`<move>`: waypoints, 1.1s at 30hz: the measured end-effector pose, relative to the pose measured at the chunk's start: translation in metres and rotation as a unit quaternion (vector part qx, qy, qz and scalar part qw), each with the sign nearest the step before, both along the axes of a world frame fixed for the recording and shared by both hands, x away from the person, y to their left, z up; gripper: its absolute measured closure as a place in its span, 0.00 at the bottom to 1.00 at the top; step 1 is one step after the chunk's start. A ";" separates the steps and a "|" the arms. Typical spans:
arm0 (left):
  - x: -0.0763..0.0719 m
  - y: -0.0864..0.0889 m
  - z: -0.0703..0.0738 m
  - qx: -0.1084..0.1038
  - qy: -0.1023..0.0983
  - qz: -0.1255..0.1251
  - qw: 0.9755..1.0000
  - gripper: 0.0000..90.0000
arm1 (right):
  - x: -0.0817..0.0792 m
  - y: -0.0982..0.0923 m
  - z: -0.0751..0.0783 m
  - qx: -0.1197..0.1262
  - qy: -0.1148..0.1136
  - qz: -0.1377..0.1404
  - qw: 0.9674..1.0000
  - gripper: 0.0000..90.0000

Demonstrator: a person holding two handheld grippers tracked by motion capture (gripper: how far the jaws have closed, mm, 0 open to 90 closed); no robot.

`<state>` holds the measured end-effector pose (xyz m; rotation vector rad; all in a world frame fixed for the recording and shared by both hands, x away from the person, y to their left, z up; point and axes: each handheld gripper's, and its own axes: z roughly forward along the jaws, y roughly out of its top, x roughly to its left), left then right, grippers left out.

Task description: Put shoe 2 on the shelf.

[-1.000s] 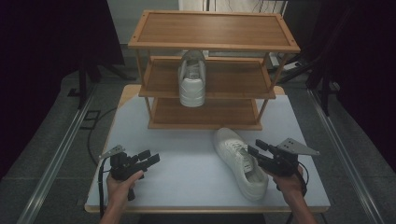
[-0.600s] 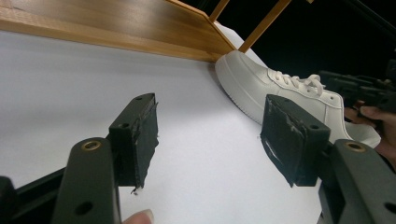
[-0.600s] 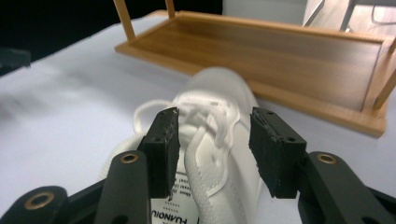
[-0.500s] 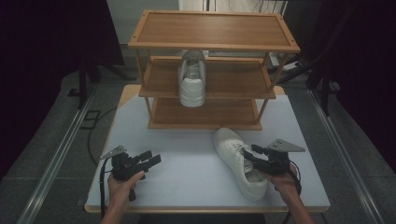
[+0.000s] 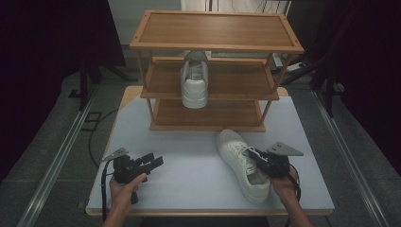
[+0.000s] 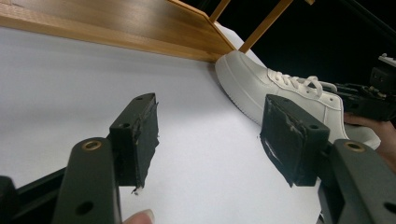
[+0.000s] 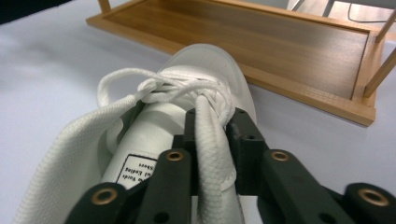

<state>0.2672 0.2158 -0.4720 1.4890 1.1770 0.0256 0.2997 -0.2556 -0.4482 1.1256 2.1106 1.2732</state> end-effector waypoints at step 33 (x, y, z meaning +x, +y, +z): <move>0.000 0.000 -0.002 -0.007 0.003 0.003 1.000 0.41 | -0.051 -0.008 0.066 0.245 -0.049 -0.060 0.966 0.91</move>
